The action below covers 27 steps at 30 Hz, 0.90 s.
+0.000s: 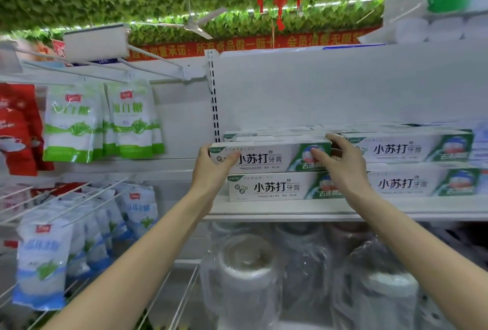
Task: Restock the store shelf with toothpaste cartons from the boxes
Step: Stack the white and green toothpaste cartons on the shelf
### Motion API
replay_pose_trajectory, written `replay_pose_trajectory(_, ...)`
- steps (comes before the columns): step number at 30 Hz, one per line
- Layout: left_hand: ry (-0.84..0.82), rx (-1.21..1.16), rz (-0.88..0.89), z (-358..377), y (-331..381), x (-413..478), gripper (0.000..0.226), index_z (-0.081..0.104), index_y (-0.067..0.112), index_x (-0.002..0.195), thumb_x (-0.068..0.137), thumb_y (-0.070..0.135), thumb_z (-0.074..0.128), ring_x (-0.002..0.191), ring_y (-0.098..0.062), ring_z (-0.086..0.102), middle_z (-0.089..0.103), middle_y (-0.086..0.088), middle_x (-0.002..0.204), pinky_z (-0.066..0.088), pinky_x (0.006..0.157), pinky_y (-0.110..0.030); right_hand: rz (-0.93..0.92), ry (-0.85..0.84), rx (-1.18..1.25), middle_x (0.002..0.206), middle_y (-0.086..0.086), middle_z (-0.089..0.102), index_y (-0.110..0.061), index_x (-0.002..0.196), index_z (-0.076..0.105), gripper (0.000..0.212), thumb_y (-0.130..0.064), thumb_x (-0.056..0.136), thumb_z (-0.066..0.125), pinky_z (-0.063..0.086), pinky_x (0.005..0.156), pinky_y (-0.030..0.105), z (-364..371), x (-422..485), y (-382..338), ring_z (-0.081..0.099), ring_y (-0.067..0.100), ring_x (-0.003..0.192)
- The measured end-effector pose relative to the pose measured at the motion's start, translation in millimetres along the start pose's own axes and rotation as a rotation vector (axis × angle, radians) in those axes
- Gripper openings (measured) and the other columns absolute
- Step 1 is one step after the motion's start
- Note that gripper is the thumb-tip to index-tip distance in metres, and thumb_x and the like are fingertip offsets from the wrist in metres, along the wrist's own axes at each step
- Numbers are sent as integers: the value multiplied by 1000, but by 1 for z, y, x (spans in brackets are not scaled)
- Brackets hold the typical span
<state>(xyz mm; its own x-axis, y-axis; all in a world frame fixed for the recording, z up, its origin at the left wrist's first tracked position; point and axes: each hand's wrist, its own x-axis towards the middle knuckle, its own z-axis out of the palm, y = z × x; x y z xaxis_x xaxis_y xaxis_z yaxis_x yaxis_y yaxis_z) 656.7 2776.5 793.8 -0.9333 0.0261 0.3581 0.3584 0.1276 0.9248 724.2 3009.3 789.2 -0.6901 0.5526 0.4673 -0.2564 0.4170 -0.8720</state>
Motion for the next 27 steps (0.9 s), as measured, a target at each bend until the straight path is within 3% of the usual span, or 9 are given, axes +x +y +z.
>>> replay_pose_trajectory(3, 3, -13, -18, 1, 2, 0, 70, 33, 19, 144, 86, 39, 68, 127, -17, 40, 41, 1, 144, 32, 94, -29, -26, -19, -32, 126, 3, 52, -24, 134, 49, 52, -27, 86, 69, 60, 66, 46, -2, 0, 2, 56, 25, 110)
replay_pose_trajectory(5, 12, -32, -31, 1, 2, -1, 68, 35, 19, 143, 86, 39, 68, 120, -13, 40, 43, 0, 144, 33, 93, -29, -52, -18, -64, 126, 2, 54, -24, 134, 50, 53, -30, 85, 70, 55, 84, 50, -4, 1, 2, 56, 21, 111)
replay_pose_trajectory(8, 8, -35, -49, 1, 2, -5, 65, 39, 18, 140, 86, 40, 68, 116, -12, 41, 46, 2, 139, 34, 92, -29, -59, -10, -104, 130, 4, 54, -18, 136, 48, 54, -29, 87, 68, 47, 97, 37, -8, 1, 0, 51, 13, 112)
replay_pose_trajectory(13, 77, 5, -85, -3, 10, -18, 85, 25, 13, 149, 83, 42, 70, 138, -21, 35, 34, -5, 153, 32, 106, -35, -66, 11, -95, 132, 3, 50, -19, 139, 44, 56, -29, 89, 66, 44, 81, 15, -17, -6, -10, 48, 9, 108)
replay_pose_trajectory(16, 137, 56, -63, -7, 19, -36, 90, 18, 11, 152, 84, 40, 69, 143, -21, 27, 24, -5, 158, 26, 113, -36, -89, -12, -97, 132, 6, 50, -19, 139, 44, 57, -31, 88, 66, 44, 89, 24, -29, -19, -15, 48, 9, 107)
replay_pose_trajectory(17, 148, 61, -57, -8, 22, -45, 89, 18, 12, 152, 85, 40, 69, 143, -21, 27, 24, -5, 158, 26, 113, -36, -93, -29, -95, 132, 6, 50, -18, 139, 44, 57, -30, 88, 65, 45, 87, 21, -33, -25, -16, 49, 9, 106)
replay_pose_trajectory(20, 157, 67, -54, -6, 32, -79, 86, 19, 14, 152, 86, 42, 68, 142, -20, 27, 25, -3, 157, 27, 115, -38, -90, -114, -65, 127, 4, 48, -12, 139, 43, 55, -25, 91, 63, 41, 59, 1, -49, -44, -23, 53, 8, 90)
replay_pose_trajectory(24, 161, 76, -33, 14, 50, -133, 77, 28, 12, 148, 87, 38, 67, 138, -19, 35, 33, -2, 153, 30, 107, -30, -90, -236, -100, 136, 9, 48, -17, 141, 41, 59, -37, 89, 62, 45, 91, 31, -79, -74, -22, 52, 18, 110)
replay_pose_trajectory(27, 137, 102, -33, 41, 57, -180, 73, 32, 14, 147, 87, 38, 67, 137, -19, 36, 36, -2, 152, 30, 109, -31, -70, -316, -103, 138, 7, 45, -16, 142, 40, 61, -40, 90, 60, 40, 87, 27, -111, -102, -14, 49, 14, 107)
